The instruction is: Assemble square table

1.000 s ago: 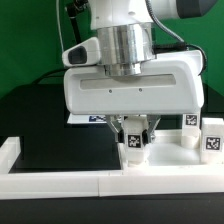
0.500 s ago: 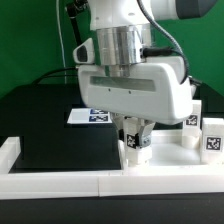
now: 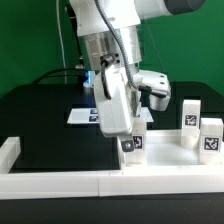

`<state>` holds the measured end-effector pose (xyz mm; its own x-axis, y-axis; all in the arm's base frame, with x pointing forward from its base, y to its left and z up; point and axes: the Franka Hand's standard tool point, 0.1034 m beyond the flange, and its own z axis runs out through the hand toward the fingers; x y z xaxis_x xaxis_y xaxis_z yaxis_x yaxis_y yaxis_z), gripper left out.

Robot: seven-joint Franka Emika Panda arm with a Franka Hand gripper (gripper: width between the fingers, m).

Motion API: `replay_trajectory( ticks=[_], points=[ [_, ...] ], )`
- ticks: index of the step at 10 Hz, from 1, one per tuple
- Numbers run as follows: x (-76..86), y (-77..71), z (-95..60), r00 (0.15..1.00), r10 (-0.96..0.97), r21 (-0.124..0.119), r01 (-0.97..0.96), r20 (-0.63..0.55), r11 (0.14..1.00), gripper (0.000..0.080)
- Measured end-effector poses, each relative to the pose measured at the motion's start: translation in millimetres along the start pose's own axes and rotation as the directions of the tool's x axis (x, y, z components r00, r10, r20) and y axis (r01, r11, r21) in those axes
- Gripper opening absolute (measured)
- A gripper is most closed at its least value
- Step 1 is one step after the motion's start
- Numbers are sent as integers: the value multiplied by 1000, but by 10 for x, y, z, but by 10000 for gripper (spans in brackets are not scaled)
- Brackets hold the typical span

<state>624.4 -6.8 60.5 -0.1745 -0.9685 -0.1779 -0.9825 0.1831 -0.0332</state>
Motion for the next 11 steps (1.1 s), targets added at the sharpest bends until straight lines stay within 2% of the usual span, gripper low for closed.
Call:
replay_trajectory(
  ticks=[1,2,3,4,7,8,9,11],
  points=[
    [-1,0,0,999,-37,0,37,-1,999,453],
    [-78,-17,-5,988,-149,6,149,-41,989,608],
    [-230,-30,-14,927,-370,11,371,-63,928,636],
    [-284,-56,-18,817,-572,15,574,-73,819,636],
    [-247,-58,-14,728,-681,-1,683,-79,731,648],
    [-226,-67,-20,637,-766,-9,768,-86,640,648],
    [-145,-64,-41,432,-893,-27,899,-123,438,648],
    [-161,-6,-55,113,-989,-68,990,-100,120,648]
  ],
)
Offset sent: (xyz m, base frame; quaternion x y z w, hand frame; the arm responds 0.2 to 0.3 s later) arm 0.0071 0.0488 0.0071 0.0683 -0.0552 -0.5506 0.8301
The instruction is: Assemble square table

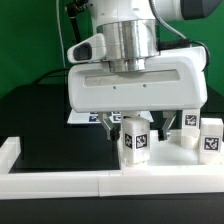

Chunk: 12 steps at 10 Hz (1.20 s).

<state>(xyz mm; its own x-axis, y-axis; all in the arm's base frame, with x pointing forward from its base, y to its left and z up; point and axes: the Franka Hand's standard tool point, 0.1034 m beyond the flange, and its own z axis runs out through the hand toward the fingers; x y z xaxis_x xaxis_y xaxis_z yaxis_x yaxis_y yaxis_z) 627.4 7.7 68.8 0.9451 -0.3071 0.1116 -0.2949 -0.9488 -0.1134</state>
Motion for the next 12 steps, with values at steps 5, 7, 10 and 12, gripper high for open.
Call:
replay_trajectory(
  ticks=[5,7,10,12],
  points=[
    [-22,135,-135,990,-134,-13,134,-42,991,562],
    [-22,138,-132,998,-55,-10,55,-42,998,426],
    [-24,143,-127,982,183,0,-183,-43,983,392],
    [-15,143,-118,921,390,5,-390,-28,921,392]
  ],
)
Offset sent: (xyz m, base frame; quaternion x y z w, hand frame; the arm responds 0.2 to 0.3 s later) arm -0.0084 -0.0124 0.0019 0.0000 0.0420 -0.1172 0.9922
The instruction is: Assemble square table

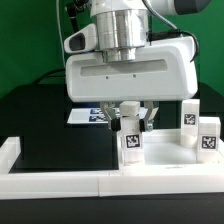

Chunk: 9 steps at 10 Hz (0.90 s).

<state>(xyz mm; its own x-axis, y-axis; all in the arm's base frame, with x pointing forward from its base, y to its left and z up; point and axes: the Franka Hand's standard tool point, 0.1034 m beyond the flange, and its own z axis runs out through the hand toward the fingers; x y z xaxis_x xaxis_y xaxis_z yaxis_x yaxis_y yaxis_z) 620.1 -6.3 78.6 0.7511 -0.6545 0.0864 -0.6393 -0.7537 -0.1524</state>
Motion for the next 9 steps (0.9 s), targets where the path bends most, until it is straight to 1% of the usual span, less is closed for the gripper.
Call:
replay_trajectory(
  ticks=[1,2,3,4,5,6,7,9],
  points=[
    [53,-31,20,987,158,-17,-158,31,987,392],
    [107,-74,75,947,316,-44,-314,51,948,387],
    [115,-122,124,878,472,-87,-466,74,881,376],
    [102,-137,131,731,679,-108,-671,71,733,376],
    [135,-81,140,594,803,-107,-796,50,596,371],
    [154,-48,152,577,815,-96,-810,46,579,368],
    [126,-35,165,573,819,-98,-813,41,573,368],
    [124,-29,172,467,884,-104,-878,28,467,356]
  ],
)
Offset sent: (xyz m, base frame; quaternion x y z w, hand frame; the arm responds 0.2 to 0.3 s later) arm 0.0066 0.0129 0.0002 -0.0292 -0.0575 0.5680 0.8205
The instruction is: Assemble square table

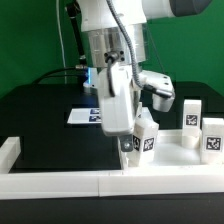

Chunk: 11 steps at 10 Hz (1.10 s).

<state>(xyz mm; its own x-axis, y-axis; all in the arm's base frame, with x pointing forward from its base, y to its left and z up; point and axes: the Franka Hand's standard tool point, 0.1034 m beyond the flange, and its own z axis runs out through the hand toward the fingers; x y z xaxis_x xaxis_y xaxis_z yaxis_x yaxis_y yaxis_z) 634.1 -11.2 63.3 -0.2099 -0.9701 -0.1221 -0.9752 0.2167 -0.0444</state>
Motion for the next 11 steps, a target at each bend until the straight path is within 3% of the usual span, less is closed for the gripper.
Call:
replay_trajectory(
  ticks=[2,3,4,5,6,7,9,11],
  points=[
    [-2,0,0,998,-57,0,57,-1,998,351],
    [-59,3,-28,989,-148,5,148,0,989,574],
    [-152,10,-72,962,-273,19,273,-3,962,574],
    [-215,33,-81,897,-442,28,442,-22,896,634],
    [-277,109,-78,866,-499,3,500,-26,866,645],
    [-268,106,-74,835,-549,0,549,-28,836,645],
    [-252,104,-69,725,-689,-5,689,-30,725,648],
    [-250,55,-71,435,-895,-22,898,-95,439,648]
  ],
)
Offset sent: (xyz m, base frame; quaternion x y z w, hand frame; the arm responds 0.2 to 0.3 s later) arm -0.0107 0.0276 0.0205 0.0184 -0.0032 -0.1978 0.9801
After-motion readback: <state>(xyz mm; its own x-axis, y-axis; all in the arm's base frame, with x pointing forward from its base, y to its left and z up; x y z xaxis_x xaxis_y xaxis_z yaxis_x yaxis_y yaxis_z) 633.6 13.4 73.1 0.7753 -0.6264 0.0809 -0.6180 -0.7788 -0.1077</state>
